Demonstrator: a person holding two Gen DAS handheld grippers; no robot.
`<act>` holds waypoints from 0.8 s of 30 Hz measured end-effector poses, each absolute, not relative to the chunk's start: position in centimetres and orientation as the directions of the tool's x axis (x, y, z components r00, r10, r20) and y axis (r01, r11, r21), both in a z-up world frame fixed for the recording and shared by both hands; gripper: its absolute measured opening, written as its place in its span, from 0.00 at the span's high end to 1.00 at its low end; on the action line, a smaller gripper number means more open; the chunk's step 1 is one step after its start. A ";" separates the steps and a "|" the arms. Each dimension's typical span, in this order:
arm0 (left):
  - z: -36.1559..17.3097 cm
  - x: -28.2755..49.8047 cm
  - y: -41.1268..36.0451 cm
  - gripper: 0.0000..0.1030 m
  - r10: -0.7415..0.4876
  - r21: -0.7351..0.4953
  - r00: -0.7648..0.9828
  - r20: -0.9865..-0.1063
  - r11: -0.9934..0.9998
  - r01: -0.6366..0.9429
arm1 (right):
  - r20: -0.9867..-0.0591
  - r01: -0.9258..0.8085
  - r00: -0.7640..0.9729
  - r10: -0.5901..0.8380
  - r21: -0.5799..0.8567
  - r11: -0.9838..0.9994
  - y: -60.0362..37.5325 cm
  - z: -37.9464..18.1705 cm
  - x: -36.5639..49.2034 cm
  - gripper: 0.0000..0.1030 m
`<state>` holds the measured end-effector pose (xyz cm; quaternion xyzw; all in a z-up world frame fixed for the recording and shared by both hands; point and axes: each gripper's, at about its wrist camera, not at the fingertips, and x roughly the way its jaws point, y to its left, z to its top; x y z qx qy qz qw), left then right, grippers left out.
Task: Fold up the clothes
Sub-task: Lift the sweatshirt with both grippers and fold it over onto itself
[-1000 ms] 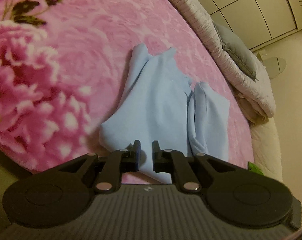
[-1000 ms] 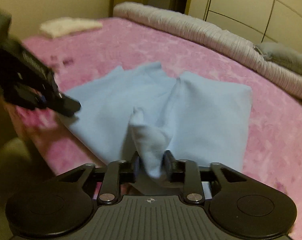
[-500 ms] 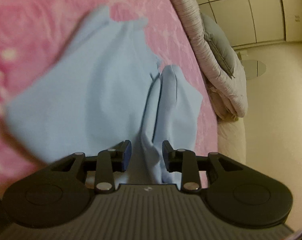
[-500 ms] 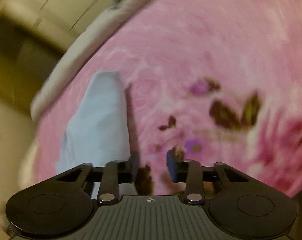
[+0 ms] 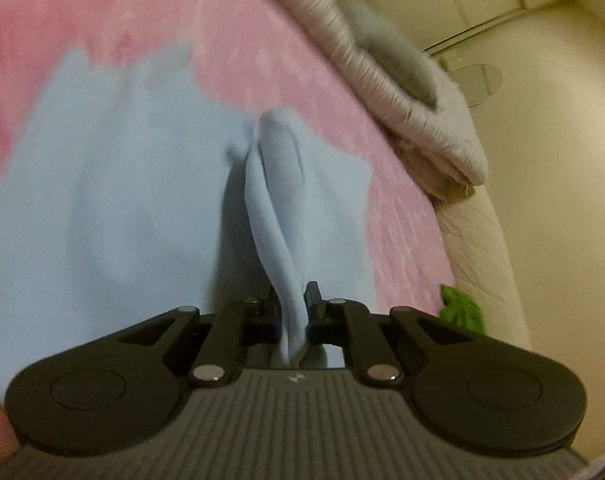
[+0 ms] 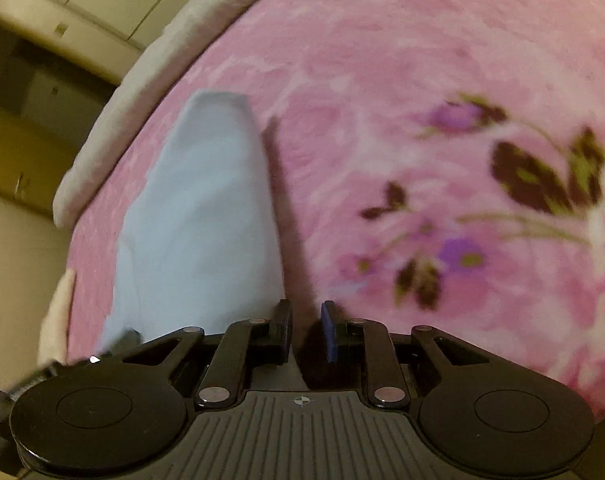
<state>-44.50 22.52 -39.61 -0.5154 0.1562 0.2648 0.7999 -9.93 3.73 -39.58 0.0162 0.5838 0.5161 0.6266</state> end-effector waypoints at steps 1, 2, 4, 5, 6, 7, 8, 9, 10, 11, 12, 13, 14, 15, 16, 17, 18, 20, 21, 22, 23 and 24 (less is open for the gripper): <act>-39.2 -45.2 22.4 0.93 0.286 -0.729 0.805 -0.520 0.343 -0.593 | -0.710 -0.653 -0.228 0.666 0.619 0.437 4.0 -39.2 -10.8 0.81; -39.5 -46.2 22.5 0.93 0.292 -0.735 0.802 -0.520 0.326 -0.595 | -0.706 -0.677 -0.241 0.666 0.614 0.406 4.4 -38.8 -11.6 0.82; -40.2 -48.1 22.7 0.93 0.303 -0.746 0.798 -0.521 0.292 -0.599 | -0.698 -0.723 -0.269 0.663 0.602 0.341 5.0 -38.1 -13.4 0.82; -40.6 -49.0 22.8 0.93 0.309 -0.751 0.795 -0.522 0.276 -0.600 | -0.700 -0.753 -0.282 0.656 0.586 0.301 5.6 -37.8 -14.7 0.82; -41.0 -50.0 22.9 0.93 0.314 -0.756 0.793 -0.523 0.258 -0.601 | -0.708 -0.785 -0.281 0.648 0.558 0.269 6.0 -37.6 -16.1 0.82; -41.3 -50.9 22.9 0.93 0.320 -0.761 0.790 -0.523 0.241 -0.602 | -0.717 -0.816 -0.276 0.640 0.527 0.239 6.5 -37.3 -17.4 0.82; -41.7 -51.8 23.0 0.93 0.325 -0.766 0.787 -0.524 0.224 -0.603 | -0.732 -0.847 -0.250 0.633 0.483 0.224 6.7 -37.2 -18.4 0.82; -42.0 -52.8 23.1 0.93 0.331 -0.770 0.784 -0.525 0.207 -0.603 | -0.742 -0.871 -0.228 0.630 0.445 0.210 6.7 -37.0 -19.2 0.82; -42.4 -53.7 23.2 0.93 0.336 -0.775 0.781 -0.526 0.190 -0.603 | -0.750 -0.891 -0.206 0.628 0.409 0.196 6.7 -36.8 -20.0 0.82; -42.7 -54.7 23.3 0.93 0.341 -0.779 0.778 -0.527 0.172 -0.603 | -0.756 -0.903 -0.197 0.625 0.388 0.184 6.7 -36.6 -20.4 0.82; -43.0 -55.3 23.3 0.93 0.348 -0.785 0.779 -0.522 0.163 -0.598 | -0.756 -0.908 -0.199 0.624 0.382 0.174 6.6 -36.6 -20.4 0.82; -42.8 -55.5 23.2 0.93 0.357 -0.790 0.784 -0.508 0.170 -0.589 | -0.755 -0.908 -0.207 0.623 0.386 0.165 6.3 -36.6 -20.4 0.82; -42.5 -55.4 23.1 0.93 0.365 -0.789 0.787 -0.498 0.186 -0.586 | -0.751 -0.905 -0.222 0.622 0.396 0.156 6.0 -36.6 -20.3 0.82; -42.0 -55.2 23.1 0.93 0.371 -0.782 0.787 -0.493 0.206 -0.588 | -0.748 -0.905 -0.233 0.621 0.401 0.143 6.2 -36.6 -20.4 0.82; -41.7 -55.2 23.1 0.93 0.376 -0.774 0.784 -0.494 0.221 -0.594 | -0.750 -0.910 -0.235 0.619 0.393 0.130 6.6 -36.8 -20.6 0.82; -41.4 -55.3 23.1 0.93 0.380 -0.765 0.781 -0.496 0.235 -0.600 | -0.753 -0.919 -0.232 0.615 0.377 0.115 6.9 -36.8 -21.1 0.82; -41.0 -55.4 23.1 0.93 0.384 -0.756 0.778 -0.497 0.249 -0.605 | -0.757 -0.928 -0.228 0.612 0.360 0.100 7.3 -36.8 -21.6 0.82; -41.6 -55.7 23.2 0.93 0.379 -0.730 0.757 -0.531 0.249 -0.637 | -0.763 -0.941 -0.222 0.607 0.332 0.073 7.8 -36.8 -22.5 0.82; -42.2 -55.8 23.3 0.92 0.373 -0.715 0.743 -0.556 0.242 -0.656 | -0.759 -0.935 -0.227 0.611 0.345 0.080 7.5 -36.9 -22.0 0.82; -42.9 -55.9 23.4 0.91 0.366 -0.707 0.733 -0.573 0.232 -0.668 | -0.754 -0.930 -0.232 0.614 0.357 0.088 7.2 -37.0 -21.6 0.82; -43.4 -55.9 23.5 0.91 0.361 -0.713 0.734 -0.575 0.217 -0.666 | -0.750 -0.924 -0.237 0.618 0.370 0.095 6.9 -37.1 -21.1 0.82; -43.5 -56.0 23.5 0.91 0.360 -0.723 0.738 -0.571 0.206 -0.660 | -0.745 -0.918 -0.241 0.622 0.383 0.103 6.6 -37.1 -20.7 0.81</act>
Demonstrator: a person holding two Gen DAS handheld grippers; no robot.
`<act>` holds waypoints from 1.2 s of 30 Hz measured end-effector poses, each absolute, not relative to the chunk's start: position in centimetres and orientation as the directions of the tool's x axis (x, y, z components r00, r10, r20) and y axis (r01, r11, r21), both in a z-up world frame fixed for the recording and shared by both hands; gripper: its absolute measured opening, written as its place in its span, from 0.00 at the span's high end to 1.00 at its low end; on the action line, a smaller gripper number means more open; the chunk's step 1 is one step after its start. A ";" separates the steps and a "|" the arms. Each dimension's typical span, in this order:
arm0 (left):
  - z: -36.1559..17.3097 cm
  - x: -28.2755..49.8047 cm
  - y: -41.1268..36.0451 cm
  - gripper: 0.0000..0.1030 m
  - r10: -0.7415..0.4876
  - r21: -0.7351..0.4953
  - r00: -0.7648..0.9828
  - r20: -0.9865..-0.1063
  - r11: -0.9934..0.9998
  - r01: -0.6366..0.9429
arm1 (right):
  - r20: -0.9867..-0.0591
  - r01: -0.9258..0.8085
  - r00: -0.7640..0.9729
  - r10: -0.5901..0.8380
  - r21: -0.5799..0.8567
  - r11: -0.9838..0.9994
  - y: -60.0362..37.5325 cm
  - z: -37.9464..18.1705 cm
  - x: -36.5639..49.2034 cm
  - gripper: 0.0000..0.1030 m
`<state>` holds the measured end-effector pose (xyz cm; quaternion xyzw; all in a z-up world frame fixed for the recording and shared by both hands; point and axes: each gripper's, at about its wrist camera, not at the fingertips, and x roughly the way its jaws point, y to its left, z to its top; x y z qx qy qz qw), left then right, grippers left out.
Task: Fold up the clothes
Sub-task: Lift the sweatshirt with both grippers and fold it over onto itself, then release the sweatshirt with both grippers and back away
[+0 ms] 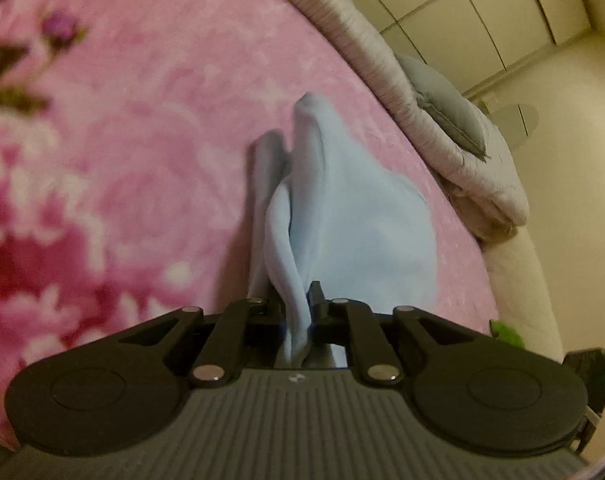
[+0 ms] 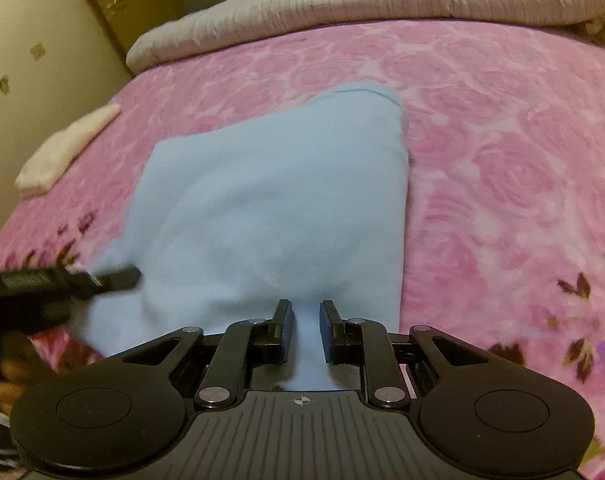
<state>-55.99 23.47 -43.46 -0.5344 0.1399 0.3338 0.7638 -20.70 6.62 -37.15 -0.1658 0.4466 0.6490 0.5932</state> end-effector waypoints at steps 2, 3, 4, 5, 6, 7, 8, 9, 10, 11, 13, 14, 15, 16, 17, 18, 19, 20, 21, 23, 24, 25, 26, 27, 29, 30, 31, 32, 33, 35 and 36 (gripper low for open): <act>-43.5 -56.2 23.5 0.88 0.360 -0.741 0.746 -0.561 0.183 -0.646 | -0.736 -0.905 -0.250 0.629 0.408 0.117 6.0 -37.3 -19.8 0.81; -43.5 -56.2 23.6 0.86 0.358 -0.748 0.749 -0.558 0.174 -0.641 | -0.731 -0.899 -0.255 0.633 0.421 0.124 5.7 -37.4 -19.4 0.81; -43.4 -56.1 23.8 0.86 0.352 -0.750 0.751 -0.559 0.171 -0.639 | -0.726 -0.892 -0.259 0.637 0.433 0.131 5.4 -37.5 -18.9 0.81; -43.3 -56.0 24.0 0.86 0.346 -0.752 0.753 -0.560 0.167 -0.637 | -0.721 -0.884 -0.263 0.641 0.446 0.138 5.1 -37.6 -18.5 0.81; -43.2 -55.9 24.1 0.86 0.343 -0.749 0.751 -0.564 0.171 -0.640 | -0.716 -0.877 -0.267 0.645 0.458 0.145 4.8 -37.7 -18.0 0.80; -42.8 -55.6 24.2 0.92 0.346 -0.732 0.744 -0.572 0.193 -0.653 | -0.711 -0.869 -0.271 0.649 0.470 0.152 4.5 -37.7 -17.6 0.80; -42.3 -55.2 24.3 0.92 0.354 -0.710 0.734 -0.580 0.222 -0.668 | -0.706 -0.861 -0.276 0.652 0.483 0.158 4.3 -37.8 -17.2 0.80; -41.8 -54.9 24.4 0.93 0.364 -0.691 0.726 -0.583 0.248 -0.679 | -0.701 -0.852 -0.287 0.653 0.498 0.160 4.1 -38.0 -17.3 0.80; -41.3 -54.9 24.3 0.93 0.376 -0.677 0.721 -0.582 0.268 -0.686 | -0.697 -0.847 -0.294 0.654 0.507 0.160 3.9 -38.1 -17.4 0.80; -40.9 -55.0 24.4 0.93 0.389 -0.664 0.716 -0.579 0.284 -0.692 | -0.699 -0.860 -0.286 0.655 0.489 0.146 4.0 -37.9 -18.0 0.80; -40.9 -55.8 24.3 0.92 0.411 -0.639 0.693 -0.592 0.285 -0.715 | -0.701 -0.882 -0.286 0.653 0.460 0.107 4.2 -37.7 -19.3 0.80; -41.4 -56.0 24.5 0.91 0.411 -0.618 0.675 -0.612 0.283 -0.733 | -0.702 -0.892 -0.291 0.650 0.445 0.081 4.4 -37.7 -19.9 0.80; -42.0 -56.0 24.7 0.90 0.401 -0.610 0.669 -0.626 0.282 -0.741 | -0.707 -0.908 -0.290 0.644 0.417 0.049 4.7 -38.0 -20.6 0.80; -42.0 -56.1 24.6 0.90 0.394 -0.618 0.674 -0.625 0.277 -0.736 | -0.713 -0.925 -0.271 0.647 0.378 0.029 4.9 -38.3 -20.9 0.80; -42.0 -56.2 24.5 0.89 0.388 -0.626 0.679 -0.624 0.272 -0.731 | -0.717 -0.941 -0.240 0.654 0.338 0.025 4.9 -38.3 -21.1 0.80; -42.0 -56.3 24.4 0.87 0.381 -0.634 0.684 -0.622 0.267 -0.726 | -0.719 -0.942 -0.231 0.656 0.335 0.035 4.8 -38.3 -20.9 0.80; -41.7 -56.5 24.2 0.85 0.381 -0.637 0.684 -0.622 0.263 -0.725 | -0.720 -0.935 -0.232 0.654 0.349 0.052 4.5 -38.2 -20.5 0.80; -41.1 -56.7 23.8 0.84 0.391 -0.630 0.676 -0.624 0.260 -0.732 | -0.720 -0.930 -0.231 0.654 0.360 0.068 4.3 -38.1 -20.1 0.80; -40.5 -56.9 23.4 0.83 0.403 -0.625 0.668 -0.625 0.254 -0.738 | -0.718 -0.932 -0.219 0.661 0.353 0.076 3.8 -37.7 -19.8 0.80; -39.5 -57.6 22.2 0.83 0.438 -0.617 0.651 -0.621 0.239 -0.750 | -0.712 -0.936 -0.196 0.674 0.341 0.089 2.9 -37.0 -19.4 0.80; -39.0 -57.9 21.5 0.84 0.454 -0.612 0.643 -0.617 0.237 -0.755 | -0.702 -0.936 -0.197 0.685 0.342 0.081 2.4 -36.7 -19.4 0.80; -38.4 -58.0 20.9 0.84 0.465 -0.605 0.640 -0.612 0.247 -0.757 | -0.691 -0.936 -0.200 0.695 0.344 0.071 2.0 -36.3 -19.5 0.80; -37.9 -57.8 20.2 0.84 0.471 -0.598 0.643 -0.603 0.266 -0.756 | -0.676 -0.934 -0.216 0.704 0.353 0.053 1.6 -36.0 -19.7 0.80; -37.4 -57.6 19.6 0.84 0.474 -0.592 0.648 -0.596 0.287 -0.754 | -0.668 -0.932 -0.231 0.708 0.360 0.035 1.5 -35.9 -20.1 0.80; -37.2 -56.6 18.4 0.85 0.467 -0.561 0.647 -0.602 0.330 -0.760 | -0.657 -0.931 -0.257 0.709 0.366 0.002 1.4 -36.1 -20.9 0.80; -37.2 -56.1 17.8 0.84 0.465 -0.540 0.643 -0.609 0.351 -0.765 | -0.671 -0.935 -0.251 0.698 0.355 0.005 1.6 -36.5 -21.3 0.80; -37.4 -55.4 17.5 0.84 0.463 -0.509 0.626 -0.627 0.364 -0.780 | -0.684 -0.941 -0.239 0.689 0.339 0.011 1.7 -37.0 -21.6 0.80; -38.0 -54.5 17.5 0.84 0.463 -0.460 0.587 -0.664 0.366 -0.809 | -0.698 -0.946 -0.226 0.680 0.323 0.017 1.9 -37.5 -21.9 0.80; -38.5 -53.8 17.5 0.87 0.465 -0.415 0.549 -0.695 0.363 -0.834 | -0.709 -0.951 -0.215 0.671 0.309 0.022 2.0 -37.9 -22.0 0.80; -38.6 -53.0 17.6 0.94 0.476 -0.355 0.488 -0.731 0.345 -0.869 | -0.713 -0.949 -0.211 0.668 0.312 0.033 1.9 -37.6 -21.8 0.80; -38.0 -52.8 17.6 0.94 0.475 -0.344 0.475 -0.740 0.340 -0.875 | -0.718 -0.953 -0.201 0.666 0.301 0.037 1.8 -37.0 -21.7 0.80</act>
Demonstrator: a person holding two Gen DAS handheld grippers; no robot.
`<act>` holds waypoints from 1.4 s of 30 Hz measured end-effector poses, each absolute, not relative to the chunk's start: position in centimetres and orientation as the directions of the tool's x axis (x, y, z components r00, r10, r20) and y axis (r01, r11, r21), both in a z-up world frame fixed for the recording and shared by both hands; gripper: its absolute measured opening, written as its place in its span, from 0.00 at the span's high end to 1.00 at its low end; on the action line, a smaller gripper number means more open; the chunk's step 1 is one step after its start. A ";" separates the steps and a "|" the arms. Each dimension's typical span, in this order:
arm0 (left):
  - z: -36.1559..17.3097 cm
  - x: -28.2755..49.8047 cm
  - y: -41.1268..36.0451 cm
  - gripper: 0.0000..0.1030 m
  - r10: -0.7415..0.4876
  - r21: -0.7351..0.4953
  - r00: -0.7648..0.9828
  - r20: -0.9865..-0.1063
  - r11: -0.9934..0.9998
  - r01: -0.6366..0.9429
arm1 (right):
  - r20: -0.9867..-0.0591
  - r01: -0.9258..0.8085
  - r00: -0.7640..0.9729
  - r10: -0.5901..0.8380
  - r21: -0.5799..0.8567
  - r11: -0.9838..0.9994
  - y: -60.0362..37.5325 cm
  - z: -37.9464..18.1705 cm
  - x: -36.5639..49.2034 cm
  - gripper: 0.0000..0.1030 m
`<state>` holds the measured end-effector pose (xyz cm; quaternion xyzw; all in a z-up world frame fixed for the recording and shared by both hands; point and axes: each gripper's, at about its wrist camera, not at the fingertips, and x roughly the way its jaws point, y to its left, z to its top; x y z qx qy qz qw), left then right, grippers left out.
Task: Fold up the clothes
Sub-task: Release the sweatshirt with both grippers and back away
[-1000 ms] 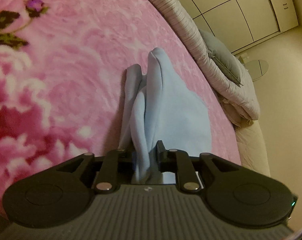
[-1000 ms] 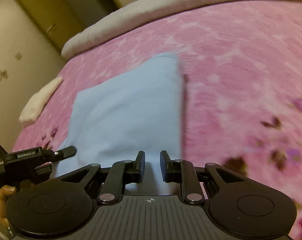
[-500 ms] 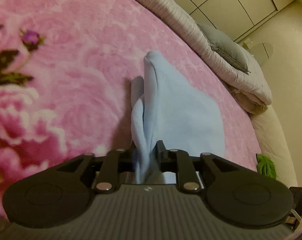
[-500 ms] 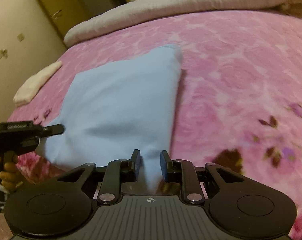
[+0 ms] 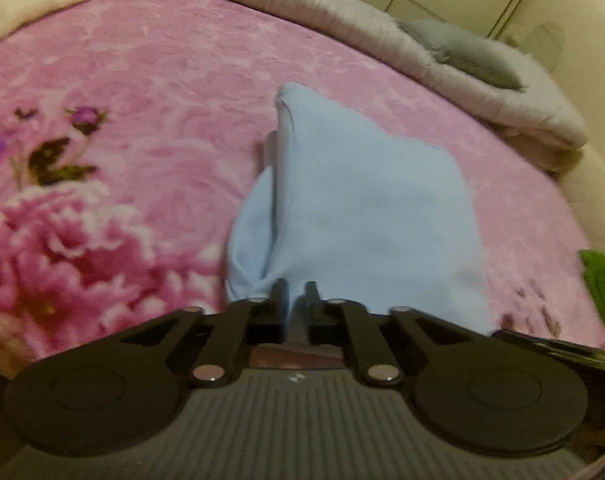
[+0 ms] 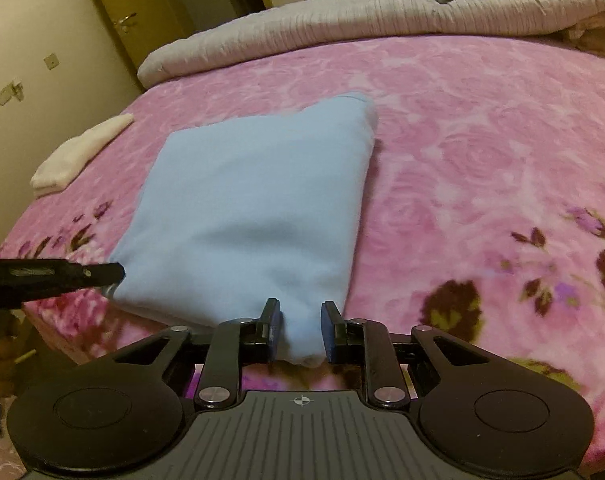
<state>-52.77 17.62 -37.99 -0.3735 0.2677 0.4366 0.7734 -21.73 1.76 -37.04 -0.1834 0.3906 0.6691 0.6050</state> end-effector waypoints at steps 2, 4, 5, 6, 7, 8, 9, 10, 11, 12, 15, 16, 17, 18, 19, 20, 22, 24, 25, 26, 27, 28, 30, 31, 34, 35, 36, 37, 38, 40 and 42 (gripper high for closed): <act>-36.6 -52.3 17.2 0.93 0.490 -0.297 0.432 -0.757 0.331 -0.896 | -0.725 -0.966 -0.163 0.670 0.254 0.040 1.3 -35.9 -21.9 0.80; -35.2 -51.7 16.5 0.77 0.513 -0.229 0.374 -0.772 0.326 -0.917 | -0.739 -0.981 -0.113 0.664 0.190 0.044 0.8 -35.0 -22.4 0.79; -34.6 -51.2 15.9 0.74 0.527 -0.175 0.334 -0.782 0.328 -0.928 | -0.754 -0.984 -0.100 0.649 0.173 0.049 0.7 -35.0 -22.6 0.76; -34.2 -50.7 15.2 0.72 0.537 -0.130 0.300 -0.788 0.332 -0.934 | -0.768 -0.986 -0.089 0.634 0.159 0.054 0.6 -34.9 -22.8 0.73; -34.0 -50.2 14.6 0.70 0.541 -0.097 0.278 -0.794 0.339 -0.936 | -0.780 -0.985 -0.082 0.621 0.158 0.068 0.4 -35.1 -22.9 0.65; -33.9 -49.8 14.0 0.69 0.542 -0.071 0.261 -0.799 0.346 -0.936 | -0.790 -0.984 -0.077 0.608 0.158 0.081 0.3 -35.3 -23.1 0.58; -34.0 -49.4 13.6 0.68 0.536 -0.057 0.252 -0.806 0.353 -0.934 | -0.795 -0.981 -0.086 0.601 0.172 0.087 0.0 -35.6 -23.1 0.56; -34.2 -49.0 13.2 0.67 0.530 -0.042 0.242 -0.813 0.360 -0.932 | -0.799 -0.979 -0.093 0.594 0.183 0.093 -0.3 -35.8 -23.1 0.55; -34.3 -48.6 12.8 0.67 0.524 -0.033 0.236 -0.819 0.368 -0.929 | -0.804 -0.977 -0.095 0.587 0.188 0.099 -0.6 -35.8 -23.2 0.54; -34.4 -48.4 12.2 0.67 0.518 -0.031 0.237 -0.822 0.374 -0.927 | -0.808 -0.976 -0.097 0.581 0.192 0.106 -0.9 -35.8 -23.3 0.54; -34.4 -48.0 10.6 0.67 0.510 -0.027 0.243 -0.825 0.394 -0.919 | -0.809 -0.975 -0.091 0.581 0.191 0.114 -1.9 -35.4 -23.6 0.53; -34.3 -47.9 10.2 0.67 0.511 -0.023 0.243 -0.824 0.399 -0.917 | -0.808 -0.975 -0.087 0.583 0.189 0.116 -2.2 -35.3 -23.7 0.53; -34.3 -47.9 9.8 0.67 0.513 -0.020 0.244 -0.823 0.403 -0.915 | -0.809 -0.976 -0.080 0.583 0.184 0.120 -2.5 -35.1 -23.7 0.52; -34.2 -47.9 9.5 0.66 0.514 -0.016 0.244 -0.822 0.407 -0.913 | -0.809 -0.976 -0.075 0.583 0.181 0.125 -2.7 -35.0 -23.7 0.52; -34.1 -48.0 9.1 0.65 0.516 -0.013 0.244 -0.821 0.411 -0.911 | -0.810 -0.975 -0.070 0.582 0.178 0.130 -2.9 -34.9 -23.7 0.52; -34.1 -48.0 8.8 0.65 0.517 -0.009 0.245 -0.820 0.415 -0.910 | -0.810 -0.975 -0.066 0.582 0.177 0.135 -3.2 -34.8 -23.7 0.51; -34.0 -48.0 8.2 0.65 0.520 -0.004 0.246 -0.818 0.422 -0.907 | -0.811 -0.974 -0.061 0.581 0.175 0.142 -3.5 -34.7 -23.7 0.51; -33.8 -48.1 7.8 0.65 0.521 -0.004 0.247 -0.817 0.423 -0.906 | -0.812 -0.973 -0.057 0.581 0.174 0.149 -3.9 -34.6 -23.7 0.51; -33.8 -48.1 7.7 0.65 0.521 -0.005 0.248 -0.817 0.423 -0.906 | -0.812 -0.973 -0.058 0.580 0.175 0.149 -4.0 -34.5 -23.8 0.51; -33.7 -48.2 7.6 0.65 0.523 -0.006 0.249 -0.815 0.423 -0.906 | -0.812 -0.973 -0.058 0.581 0.177 0.149 -4.1 -34.5 -23.8 0.50; -33.6 -48.3 7.6 0.65 0.524 -0.008 0.252 -0.814 0.424 -0.906 | -0.812 -0.973 -0.059 0.581 0.177 0.149 -4.1 -34.4 -23.8 0.50; -33.6 -48.3 7.7 0.65 0.523 -0.012 0.259 -0.812 0.428 -0.904 | -0.811 -0.973 -0.060 0.582 0.178 0.147 -4.1 -34.4 -23.9 0.50; -33.6 -48.5 8.0 0.65 0.522 -0.020 0.272 -0.808 0.437 -0.899 | -0.809 -0.974 -0.062 0.585 0.178 0.143 -4.1 -34.3 -23.9 0.50; -33.6 -48.6 8.1 0.65 0.522 -0.024 0.279 -0.806 0.441 -0.897 | -0.807 -0.974 -0.061 0.588 0.178 0.143 -4.0 -34.3 -23.9 0.50; -33.7 -49.0 8.7 0.65 0.522 -0.041 0.305 -0.797 0.457 -0.889 | -0.799 -0.973 -0.056 0.599 0.177 0.145 -3.5 -34.4 -23.5 0.50; -33.7 -49.2 9.2 0.65 0.524 -0.049 0.316 -0.791 0.461 -0.886 | -0.794 -0.973 -0.051 0.606 0.176 0.150 -3.2 -34.4 -23.2 0.50; -33.6 -49.5 10.0 0.65 0.524 -0.061 0.329 -0.786 0.464 -0.884 | -0.789 -0.972 -0.046 0.613 0.178 0.155 -2.9 -34.4 -22.7 0.50; -33.5 -49.8 10.8 0.65 0.524 -0.073 0.342 -0.780 0.468 -0.881 | -0.784 -0.971 -0.042 0.619 0.179 0.161 -2.6 -34.4 -22.3 0.50; -33.5 -50.1 11.7 0.65 0.523 -0.085 0.355 -0.774 0.471 -0.878 | -0.779 -0.970 -0.038 0.625 0.180 0.166 -2.2 -34.4 -21.8 0.50; -33.3 -50.5 13.4 0.65 0.522 -0.108 0.384 -0.762 0.481 -0.870 | -0.774 -0.967 -0.032 0.632 0.184 0.176 -1.0 -34.4 -20.6 0.50; -33.3 -50.0 15.9 0.67 0.518 -0.131 0.421 -0.745 0.505 -0.853 | -0.764 -0.965 -0.042 0.644 0.198 0.173 0.7 -34.5 -19.6 0.50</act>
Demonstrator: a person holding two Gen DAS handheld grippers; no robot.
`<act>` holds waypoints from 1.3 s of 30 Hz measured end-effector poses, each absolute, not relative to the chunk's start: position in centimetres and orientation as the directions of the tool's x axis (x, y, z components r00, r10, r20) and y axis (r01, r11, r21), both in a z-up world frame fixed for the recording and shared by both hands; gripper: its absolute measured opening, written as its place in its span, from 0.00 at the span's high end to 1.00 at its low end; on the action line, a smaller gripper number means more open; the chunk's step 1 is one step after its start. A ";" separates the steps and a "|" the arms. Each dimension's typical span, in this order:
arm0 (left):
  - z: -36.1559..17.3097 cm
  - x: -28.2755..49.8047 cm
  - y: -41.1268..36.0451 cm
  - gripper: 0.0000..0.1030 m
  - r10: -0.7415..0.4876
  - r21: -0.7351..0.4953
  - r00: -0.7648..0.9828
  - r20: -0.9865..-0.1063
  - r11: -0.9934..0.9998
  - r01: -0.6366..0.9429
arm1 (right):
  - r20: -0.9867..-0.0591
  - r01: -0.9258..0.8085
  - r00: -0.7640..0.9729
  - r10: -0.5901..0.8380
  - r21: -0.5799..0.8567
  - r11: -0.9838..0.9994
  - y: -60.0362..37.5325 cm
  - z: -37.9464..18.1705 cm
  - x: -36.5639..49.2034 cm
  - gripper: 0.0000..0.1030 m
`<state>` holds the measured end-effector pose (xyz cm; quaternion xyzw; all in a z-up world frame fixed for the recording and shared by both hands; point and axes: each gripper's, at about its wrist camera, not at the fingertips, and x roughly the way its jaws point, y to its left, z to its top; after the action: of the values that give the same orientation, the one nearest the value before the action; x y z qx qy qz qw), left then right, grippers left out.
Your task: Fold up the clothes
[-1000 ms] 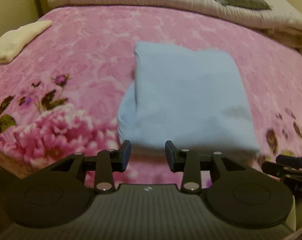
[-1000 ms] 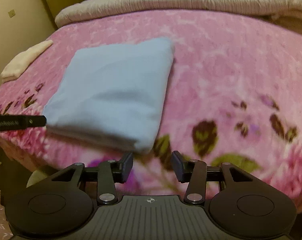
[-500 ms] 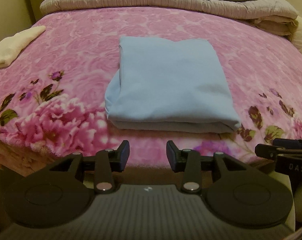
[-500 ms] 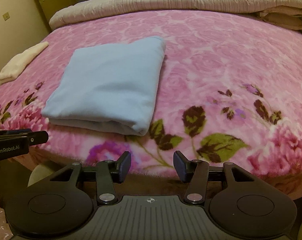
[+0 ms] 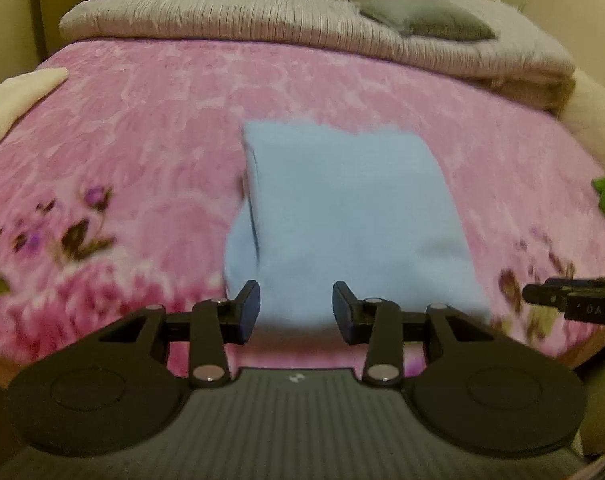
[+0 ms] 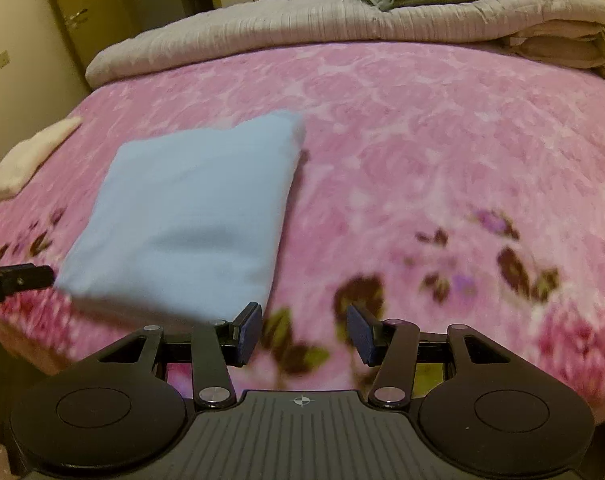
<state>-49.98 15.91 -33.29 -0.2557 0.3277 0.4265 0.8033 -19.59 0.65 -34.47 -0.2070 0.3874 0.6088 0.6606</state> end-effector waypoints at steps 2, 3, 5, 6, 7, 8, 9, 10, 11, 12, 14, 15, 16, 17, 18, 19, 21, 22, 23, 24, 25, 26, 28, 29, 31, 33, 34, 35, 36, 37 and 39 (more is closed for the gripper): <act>-33.3 -49.5 18.4 0.70 0.512 -0.153 0.458 -0.727 0.530 -0.834 | -0.745 -0.964 -0.066 0.663 0.220 0.151 2.6 -34.4 -18.8 0.50; -33.2 -49.2 19.6 0.72 0.509 -0.164 0.477 -0.717 0.541 -0.825 | -0.737 -0.964 -0.082 0.671 0.229 0.135 3.9 -34.5 -18.7 0.50; -33.4 -48.5 22.1 0.81 0.501 -0.181 0.508 -0.701 0.564 -0.806 | -0.721 -0.964 -0.113 0.684 0.247 0.101 6.5 -34.7 -18.5 0.50; -33.7 -47.8 23.4 0.84 0.495 -0.180 0.513 -0.701 0.574 -0.799 | -0.712 -0.963 -0.127 0.691 0.255 0.086 7.8 -34.7 -18.4 0.50; -34.1 -47.0 24.6 0.85 0.490 -0.177 0.520 -0.700 0.586 -0.791 | -0.704 -0.963 -0.133 0.697 0.259 0.078 8.9 -34.9 -18.5 0.50; -34.5 -46.3 25.6 0.85 0.484 -0.171 0.527 -0.699 0.602 -0.780 | -0.696 -0.962 -0.140 0.704 0.264 0.070 10.1 -35.0 -18.5 0.50; -34.9 -45.6 26.6 0.87 0.478 -0.165 0.534 -0.697 0.618 -0.768 | -0.686 -0.962 -0.146 0.712 0.267 0.060 11.2 -35.2 -18.6 0.50; -35.5 -44.9 27.6 0.88 0.474 -0.153 0.534 -0.700 0.630 -0.761 | -0.668 -0.963 -0.148 0.729 0.264 0.046 12.2 -35.4 -18.7 0.52; -36.2 -44.2 28.5 0.89 0.474 -0.131 0.519 -0.711 0.636 -0.761 | -0.649 -0.965 -0.151 0.746 0.261 0.031 13.1 -35.5 -18.7 0.57; -37.1 -43.5 29.4 0.90 0.473 -0.107 0.497 -0.728 0.637 -0.763 | -0.633 -0.966 -0.153 0.759 0.257 0.019 14.1 -35.7 -18.8 0.60; -39.0 -42.3 31.0 0.91 0.459 -0.071 0.452 -0.765 0.637 -0.768 | -0.643 -0.972 -0.151 0.751 0.235 0.006 15.9 -36.7 -18.8 0.75; -39.8 -42.0 31.6 0.91 0.454 -0.061 0.441 -0.774 0.640 -0.766 | -0.661 -0.975 -0.148 0.736 0.221 0.003 17.0 -37.5 -18.9 0.77; -40.3 -41.9 32.0 0.90 0.452 -0.059 0.443 -0.774 0.645 -0.762 | -0.681 -0.980 -0.131 0.720 0.196 0.008 17.9 -38.5 -18.9 0.79; -40.7 -42.0 32.4 0.90 0.449 -0.064 0.448 -0.773 0.647 -0.760 | -0.697 -0.984 -0.116 0.707 0.175 0.012 18.8 -39.4 -18.9 0.80; -40.8 -42.2 32.7 0.90 0.444 -0.081 0.458 -0.770 0.644 -0.760 | -0.695 -0.985 -0.111 0.710 0.171 0.013 19.2 -39.8 -18.8 0.80; -40.9 -42.6 33.1 0.89 0.437 -0.102 0.469 -0.768 0.639 -0.762 | -0.693 -0.986 -0.106 0.713 0.167 0.015 19.7 -40.3 -18.7 0.80; -40.8 -43.4 33.2 0.88 0.423 -0.149 0.491 -0.761 0.623 -0.768 | -0.690 -0.987 -0.100 0.717 0.162 0.019 20.5 -41.0 -18.4 0.81; -40.3 -43.8 32.5 0.88 0.430 -0.148 0.492 -0.757 0.621 -0.770 | -0.694 -0.983 -0.110 0.711 0.184 0.027 20.6 -40.7 -18.0 0.80; -39.9 -44.1 31.7 0.89 0.437 -0.146 0.493 -0.753 0.619 -0.772 | -0.694 -0.978 -0.119 0.710 0.205 0.037 20.4 -40.4 -17.8 0.80; -39.4 -44.4 30.9 0.91 0.443 -0.145 0.494 -0.748 0.616 -0.774 | -0.690 -0.974 -0.120 0.714 0.220 0.049 19.7 -40.0 -17.5 0.80; -38.9 -44.8 30.2 0.91 0.450 -0.144 0.494 -0.744 0.614 -0.776 | -0.685 -0.970 -0.121 0.718 0.235 0.060 18.9 -39.5 -17.2 0.80; -38.5 -45.1 29.4 0.91 0.456 -0.143 0.495 -0.739 0.612 -0.778 | -0.675 -0.968 -0.121 0.728 0.244 0.065 17.7 -38.9 -17.0 0.80; -37.6 -45.8 27.9 0.91 0.469 -0.141 0.496 -0.730 0.607 -0.782 | -0.653 -0.962 -0.151 0.742 0.269 0.041 15.5 -37.6 -17.3 0.80; -37.1 -46.1 27.1 0.91 0.476 -0.140 0.497 -0.726 0.605 -0.784 | -0.642 -0.960 -0.172 0.747 0.281 0.020 14.1 -37.0 -17.8 0.80; -36.2 -46.8 25.5 0.91 0.489 -0.138 0.498 -0.716 0.601 -0.788 | -0.617 -0.954 -0.224 0.754 0.298 -0.040 11.2 -36.0 -19.1 0.80; -36.5 -46.8 23.4 0.90 0.491 -0.115 0.478 -0.728 0.600 -0.791 | -0.609 -0.952 -0.257 0.750 0.292 -0.088 9.2 -35.7 -20.8 0.80; -37.4 -46.8 22.7 0.90 0.496 -0.088 0.445 -0.746 0.589 -0.804 | -0.622 -0.952 -0.271 0.734 0.285 -0.110 8.6 -36.3 -21.7 0.80; -38.3 -46.7 21.9 0.91 0.500 -0.060 0.410 -0.763 0.577 -0.815 | -0.640 -0.953 -0.279 0.716 0.274 -0.127 8.1 -36.9 -22.6 0.80; -39.0 -46.8 21.2 0.94 0.506 -0.039 0.386 -0.771 0.568 -0.822 | -0.678 -0.963 -0.256 0.689 0.240 -0.122 7.8 -37.9 -23.4 0.80; -39.2 -47.1 20.6 0.95 0.514 -0.035 0.384 -0.767 0.564 -0.825 | -0.706 -0.971 -0.233 0.668 0.207 -0.120 7.4 -38.8 -24.1 0.80; -38.5 -47.7 19.7 0.95 0.516 -0.044 0.387 -0.764 0.557 -0.829 | -0.697 -0.975 -0.220 0.683 0.181 -0.129 6.6 -38.3 -23.9 0.80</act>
<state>-47.73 19.75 -38.53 -0.2163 0.3629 0.4181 0.8042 -23.92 6.61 -38.26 -0.2319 0.3149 0.7147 0.5799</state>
